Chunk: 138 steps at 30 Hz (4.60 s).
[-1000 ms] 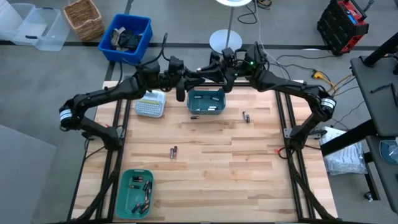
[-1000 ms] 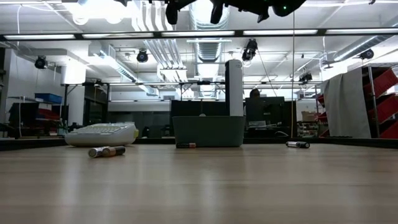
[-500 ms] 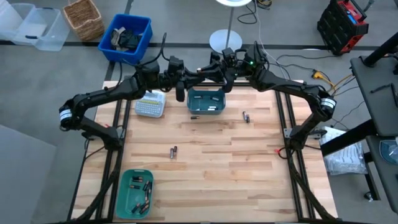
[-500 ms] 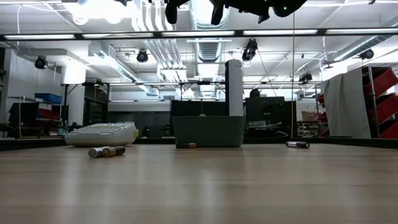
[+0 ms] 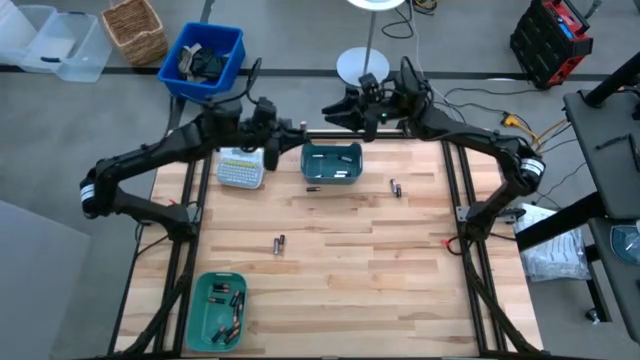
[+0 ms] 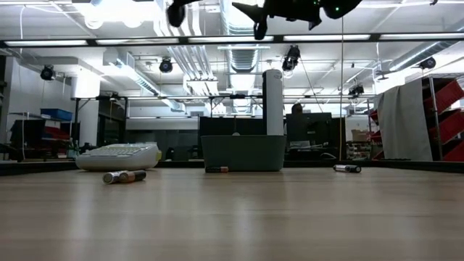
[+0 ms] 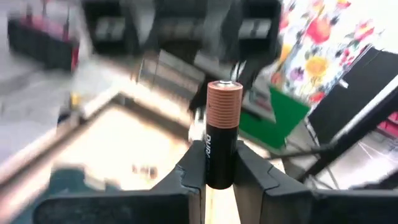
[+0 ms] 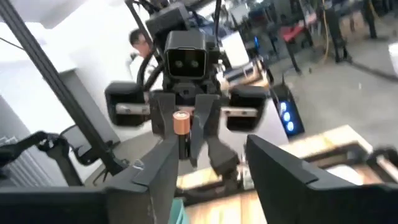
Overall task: Sort batteries
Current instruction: Put the brown battery into the green bin
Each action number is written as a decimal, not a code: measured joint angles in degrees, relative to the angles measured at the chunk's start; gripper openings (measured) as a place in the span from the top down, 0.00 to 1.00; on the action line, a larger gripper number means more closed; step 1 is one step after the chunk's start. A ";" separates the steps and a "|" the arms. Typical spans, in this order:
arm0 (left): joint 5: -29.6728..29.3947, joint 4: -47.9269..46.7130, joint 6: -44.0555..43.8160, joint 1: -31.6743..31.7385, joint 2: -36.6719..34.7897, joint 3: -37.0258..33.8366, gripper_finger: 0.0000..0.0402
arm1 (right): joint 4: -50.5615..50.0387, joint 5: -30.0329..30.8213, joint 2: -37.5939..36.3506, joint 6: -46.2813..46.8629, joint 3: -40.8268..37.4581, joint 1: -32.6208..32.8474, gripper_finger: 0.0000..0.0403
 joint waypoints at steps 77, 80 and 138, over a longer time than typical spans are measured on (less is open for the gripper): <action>14.04 -9.00 -106.65 -64.10 -1.00 -34.56 0.86 | -14.38 4.46 2.47 -13.89 2.05 -4.40 0.72; 14.04 -9.00 -107.12 -64.10 -1.00 -34.56 0.85 | -14.38 4.46 2.45 -13.89 2.05 -4.40 0.73; -41.25 -46.72 -27.38 -33.76 -3.20 -6.20 0.76 | -62.65 20.76 11.32 -30.80 27.46 7.73 0.63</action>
